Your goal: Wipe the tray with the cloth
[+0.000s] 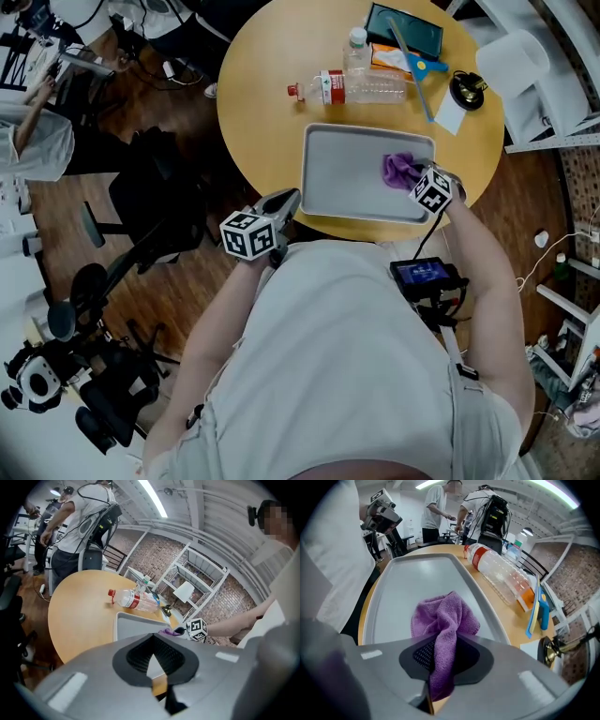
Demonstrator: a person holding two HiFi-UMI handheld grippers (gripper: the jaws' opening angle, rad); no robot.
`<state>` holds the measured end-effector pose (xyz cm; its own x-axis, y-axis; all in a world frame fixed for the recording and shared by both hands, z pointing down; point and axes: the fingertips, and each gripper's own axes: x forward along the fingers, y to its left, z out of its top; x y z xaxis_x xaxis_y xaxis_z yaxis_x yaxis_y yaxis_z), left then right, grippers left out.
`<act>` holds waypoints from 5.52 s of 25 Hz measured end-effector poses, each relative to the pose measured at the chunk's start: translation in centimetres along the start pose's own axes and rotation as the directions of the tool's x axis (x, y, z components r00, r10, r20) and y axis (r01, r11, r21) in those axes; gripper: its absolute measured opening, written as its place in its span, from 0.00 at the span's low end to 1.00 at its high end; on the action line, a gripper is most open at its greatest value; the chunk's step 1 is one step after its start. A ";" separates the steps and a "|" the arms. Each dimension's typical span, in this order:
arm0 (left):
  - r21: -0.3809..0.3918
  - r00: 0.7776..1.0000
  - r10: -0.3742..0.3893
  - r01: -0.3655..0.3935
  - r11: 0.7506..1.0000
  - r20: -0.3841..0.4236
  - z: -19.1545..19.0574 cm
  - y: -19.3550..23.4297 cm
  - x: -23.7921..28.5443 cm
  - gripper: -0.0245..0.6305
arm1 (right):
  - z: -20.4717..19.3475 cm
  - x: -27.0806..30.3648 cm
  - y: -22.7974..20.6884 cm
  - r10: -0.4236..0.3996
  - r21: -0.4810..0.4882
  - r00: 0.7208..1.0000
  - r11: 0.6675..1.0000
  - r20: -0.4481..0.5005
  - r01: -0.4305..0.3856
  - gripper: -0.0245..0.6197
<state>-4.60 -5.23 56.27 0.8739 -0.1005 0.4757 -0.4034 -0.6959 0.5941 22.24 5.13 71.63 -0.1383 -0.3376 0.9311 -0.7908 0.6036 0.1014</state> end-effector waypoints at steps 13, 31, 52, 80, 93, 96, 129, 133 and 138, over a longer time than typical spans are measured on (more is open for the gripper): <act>-0.089 0.968 0.209 -0.198 0.976 0.141 -1.2 3.9 -7.3 0.04 | 16.8 6.3 2.4 0.151 -0.391 0.985 0.914 0.087 -0.105 0.14; -0.065 0.977 0.187 -0.181 0.981 0.105 -0.9 4.6 -7.5 0.04 | 16.9 6.2 1.9 0.139 -0.468 0.990 0.875 -0.008 -0.126 0.14; -0.027 0.995 0.087 -0.086 0.996 0.051 -0.6 2.1 -2.8 0.04 | 4.3 2.4 -3.4 0.030 -0.320 0.982 0.943 -0.187 -0.090 0.13; -0.043 0.994 0.097 -0.095 0.995 0.048 -1.0 3.1 -4.0 0.04 | 15.9 5.9 -1.2 0.085 -0.451 0.989 0.883 -0.117 -0.130 0.13; 0.023 0.999 0.031 -0.031 0.999 0.014 0.0 0.8 -2.5 0.04 | -0.7 -0.6 -5.9 -0.020 -0.252 0.964 0.966 -0.265 -0.050 0.14; 0.026 1.000 0.028 -0.028 0.999 0.005 -0.3 0.9 -2.3 0.04 | -1.7 -0.5 -6.3 -0.052 -0.213 0.964 0.977 -0.261 -0.005 0.13; 0.090 0.998 -0.046 0.051 0.995 -0.047 0.0 0.0 1.1 0.04 | -12.5 -0.6 -4.0 -0.118 0.492 0.966 0.842 -0.232 0.220 0.19; 0.099 0.999 -0.048 0.050 0.994 -0.026 0.8 -0.8 1.6 0.04 | -11.4 -2.7 -5.9 -0.146 0.527 0.977 0.825 -0.154 0.206 0.32; 0.117 0.996 -0.084 0.082 0.990 0.016 1.6 -3.2 0.9 0.04 | -9.8 -13.5 -6.0 -0.422 0.569 0.906 0.741 -0.021 0.358 0.06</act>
<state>-2.05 -4.24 53.74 0.9090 -0.0531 0.4134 -0.2960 -0.7805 0.5507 34.68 13.11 61.91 0.2207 -0.5455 0.8085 -0.9743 -0.0843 0.2090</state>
